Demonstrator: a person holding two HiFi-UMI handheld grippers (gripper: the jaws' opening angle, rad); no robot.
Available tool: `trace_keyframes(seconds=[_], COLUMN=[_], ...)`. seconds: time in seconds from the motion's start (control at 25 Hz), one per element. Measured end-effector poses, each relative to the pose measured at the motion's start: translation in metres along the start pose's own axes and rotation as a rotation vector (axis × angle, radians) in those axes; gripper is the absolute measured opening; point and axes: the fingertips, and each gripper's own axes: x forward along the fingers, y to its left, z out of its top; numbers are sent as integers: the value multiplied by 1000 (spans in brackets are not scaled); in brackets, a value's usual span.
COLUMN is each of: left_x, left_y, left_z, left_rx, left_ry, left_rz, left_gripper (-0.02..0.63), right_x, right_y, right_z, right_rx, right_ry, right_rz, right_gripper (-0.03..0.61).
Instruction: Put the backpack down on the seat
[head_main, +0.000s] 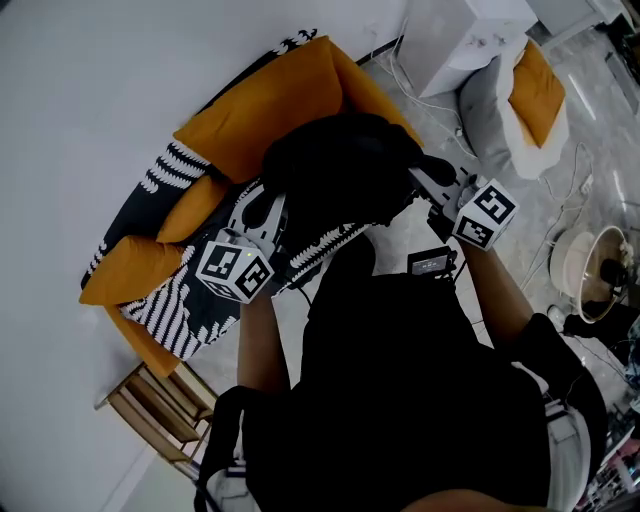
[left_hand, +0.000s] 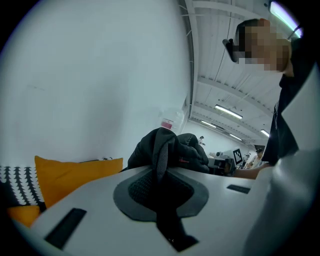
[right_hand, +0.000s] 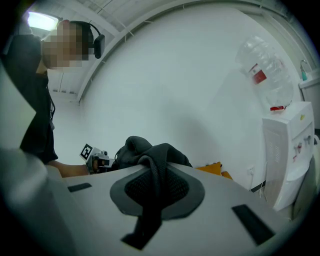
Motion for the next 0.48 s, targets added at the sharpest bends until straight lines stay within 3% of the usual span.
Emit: trace_keyframes(seconds=[0.24, 0.48], left_x=[29, 53], left_y=[40, 79], left_z=[-24, -51], left_rx=[1, -60], left_ry=[101, 157], left_rz=[9, 20], left_gripper=[38, 38], right_x=[29, 57], right_y=[-36, -65], right_z=[-31, -60], right_rx=[66, 108], right_ry=[41, 73], right_rz=[-25, -45], right_gripper=[44, 44])
